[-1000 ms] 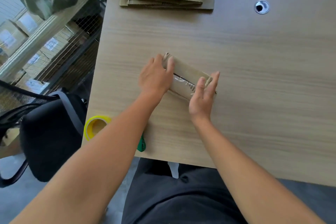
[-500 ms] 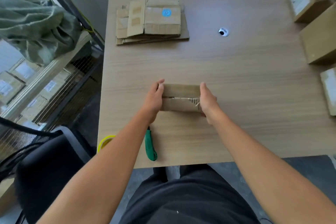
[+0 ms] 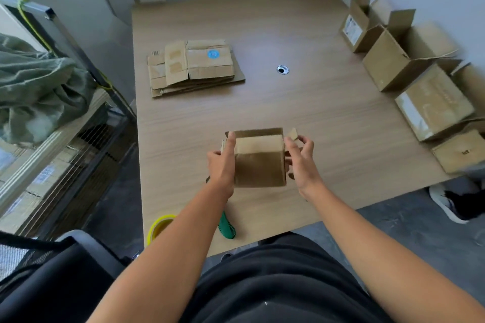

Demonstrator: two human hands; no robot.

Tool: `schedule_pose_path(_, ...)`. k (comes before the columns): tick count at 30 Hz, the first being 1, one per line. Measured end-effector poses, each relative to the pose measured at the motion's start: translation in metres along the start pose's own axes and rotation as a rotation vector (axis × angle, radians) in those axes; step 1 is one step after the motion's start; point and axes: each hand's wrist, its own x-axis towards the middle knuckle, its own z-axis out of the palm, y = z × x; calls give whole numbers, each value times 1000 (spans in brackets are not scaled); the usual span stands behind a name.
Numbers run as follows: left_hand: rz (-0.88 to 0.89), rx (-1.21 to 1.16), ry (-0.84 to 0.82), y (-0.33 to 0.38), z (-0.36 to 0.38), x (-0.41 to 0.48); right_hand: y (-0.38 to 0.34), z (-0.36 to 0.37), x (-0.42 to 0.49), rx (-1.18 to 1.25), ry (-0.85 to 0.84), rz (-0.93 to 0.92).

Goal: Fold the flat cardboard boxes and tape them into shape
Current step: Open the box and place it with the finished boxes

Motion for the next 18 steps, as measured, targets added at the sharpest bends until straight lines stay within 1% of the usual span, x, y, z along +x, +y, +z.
schedule_pose_path(4, -118, -56, 103, -8, 6, -8, 17, -6, -15, 27, -67, 86)
schedule_pose_path(6, -106, -25, 162, -14, 8, -6, 24, -11, -21, -42, -74, 117)
schedule_pose_path(8, -7, 31, 149, -22, 7, -4, 31, -15, -26, -197, -54, 89)
schedule_pose_path(10, 76, 1, 37, -30, 6, -2, 39, -17, -29, -431, -37, -14)
schedule_pose_path(12, 119, -53, -110, -37, 2, 2, 42, -18, -30, -708, -20, -153)
schedule_pose_path(13, 159, -41, -173, -41, -2, 4, 41, -18, -31, -813, 6, -207)
schedule_pose_path(15, 270, 42, -253, -49, -9, 7, 36, -19, -32, -960, 61, -281)
schedule_pose_path(16, 334, 108, -262, -51, -12, 6, 33, -19, -32, -1012, 78, -303)
schedule_pose_path(17, 420, 218, -244, -54, -15, 5, 30, -20, -31, -1032, 82, -313)
schedule_pose_path(18, 536, 386, -194, -58, -17, 6, 28, -20, -29, -1015, 79, -311)
